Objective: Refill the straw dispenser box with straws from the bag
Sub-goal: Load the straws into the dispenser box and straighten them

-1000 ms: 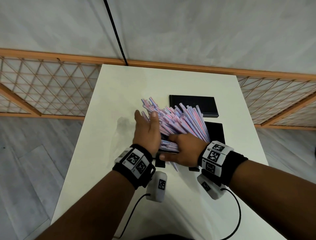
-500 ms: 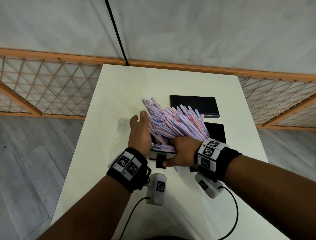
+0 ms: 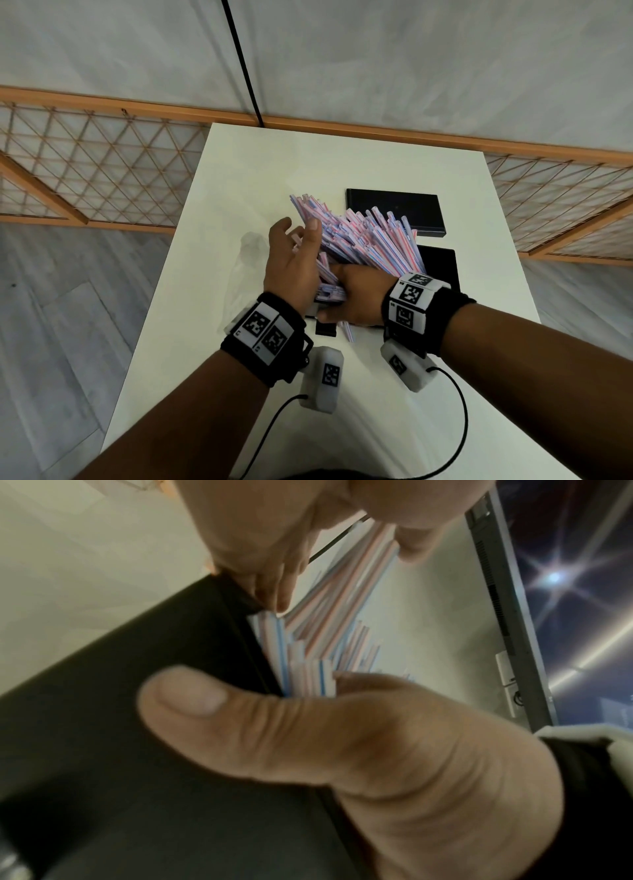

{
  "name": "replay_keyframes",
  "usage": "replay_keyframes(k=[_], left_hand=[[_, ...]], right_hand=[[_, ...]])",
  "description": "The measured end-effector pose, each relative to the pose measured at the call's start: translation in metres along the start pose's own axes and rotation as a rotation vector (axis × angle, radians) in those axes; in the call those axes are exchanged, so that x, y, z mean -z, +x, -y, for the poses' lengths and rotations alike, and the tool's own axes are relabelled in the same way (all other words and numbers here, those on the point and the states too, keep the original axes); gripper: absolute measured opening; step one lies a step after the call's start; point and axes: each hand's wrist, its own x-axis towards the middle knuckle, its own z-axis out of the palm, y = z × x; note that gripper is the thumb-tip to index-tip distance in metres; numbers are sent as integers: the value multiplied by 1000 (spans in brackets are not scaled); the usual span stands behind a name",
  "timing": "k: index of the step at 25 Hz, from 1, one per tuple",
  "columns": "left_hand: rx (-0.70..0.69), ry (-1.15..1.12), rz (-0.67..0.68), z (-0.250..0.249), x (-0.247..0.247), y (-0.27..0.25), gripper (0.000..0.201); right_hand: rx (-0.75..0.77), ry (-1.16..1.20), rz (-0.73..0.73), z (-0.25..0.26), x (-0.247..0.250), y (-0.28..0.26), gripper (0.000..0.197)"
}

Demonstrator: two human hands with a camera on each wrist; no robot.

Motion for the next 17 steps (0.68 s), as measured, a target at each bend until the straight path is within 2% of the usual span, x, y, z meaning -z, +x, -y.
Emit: replay_keyframes(k=[3,7,9,12,14,17], left_hand=[[-151,-6,-62,-5,7,0,50],[-423,157,-88,-10,13,4,44],[-510,285,-75,-9,12,6,38],[-468,351,-40,-5,10,6,51],[-455,346,-37,-5,9,5,56],[-437,349,-51,-4,10,7,55]], right_hand=[[51,-16,-49,0,1,-3,72],[-13,-47,-73,2,5,-9,50],[-22,-43,-78,3,7,-11,50],[63,19,-90,4,8,-12,60],[69,12,-122,6,8,-12,69],[39,9,-213,8,7,-8,70]])
